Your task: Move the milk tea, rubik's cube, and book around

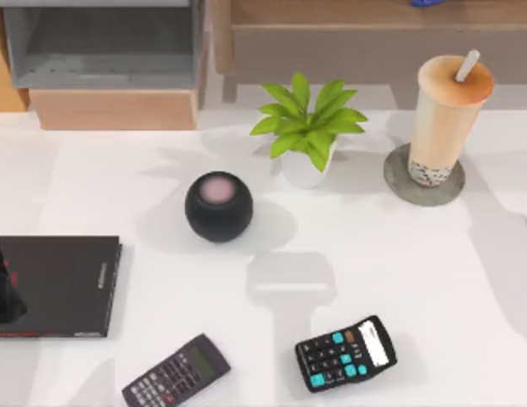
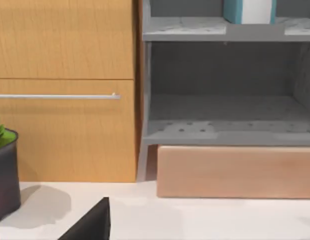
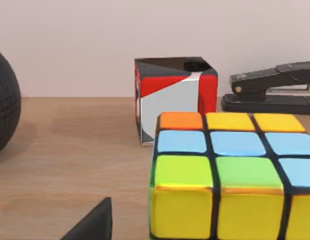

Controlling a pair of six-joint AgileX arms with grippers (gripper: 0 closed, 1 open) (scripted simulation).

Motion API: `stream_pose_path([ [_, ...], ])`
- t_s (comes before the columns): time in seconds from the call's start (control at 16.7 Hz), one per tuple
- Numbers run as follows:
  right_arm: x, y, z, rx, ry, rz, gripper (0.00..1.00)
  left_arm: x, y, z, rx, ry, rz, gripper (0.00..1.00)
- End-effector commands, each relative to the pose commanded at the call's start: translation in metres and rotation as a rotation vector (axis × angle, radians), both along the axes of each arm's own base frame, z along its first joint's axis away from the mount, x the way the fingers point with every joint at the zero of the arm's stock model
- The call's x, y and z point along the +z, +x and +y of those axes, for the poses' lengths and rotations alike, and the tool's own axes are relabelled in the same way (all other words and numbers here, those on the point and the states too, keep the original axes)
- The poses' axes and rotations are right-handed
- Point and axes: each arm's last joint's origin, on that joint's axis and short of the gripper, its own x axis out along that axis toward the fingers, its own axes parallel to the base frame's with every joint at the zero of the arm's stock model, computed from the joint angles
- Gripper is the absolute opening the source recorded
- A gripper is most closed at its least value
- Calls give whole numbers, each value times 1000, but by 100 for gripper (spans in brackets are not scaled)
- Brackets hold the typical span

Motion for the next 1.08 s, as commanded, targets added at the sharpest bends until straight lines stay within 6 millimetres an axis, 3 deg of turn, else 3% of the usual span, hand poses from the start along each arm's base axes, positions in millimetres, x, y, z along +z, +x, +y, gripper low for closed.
stream_pose_path([
  [0.3, 0, 0, -4, -6, 0, 0, 100, 0, 0, 0, 0, 0, 0, 100],
  [0.54, 9, -30, -23, -12, -3, -2, 100, 0, 0, 0, 0, 0, 0, 100],
  [0.66, 12, -60, -37, -12, -5, 0, 100, 0, 0, 0, 0, 0, 0, 100],
  [0.84, 7, -125, -63, -10, -6, 1, 100, 0, 0, 0, 0, 0, 0, 100],
  [0.96, -9, -177, -80, -9, -5, -3, 100, 0, 0, 0, 0, 0, 0, 100],
  [1.08, -38, -227, -94, -7, -4, -8, 100, 0, 0, 0, 0, 0, 0, 100],
])
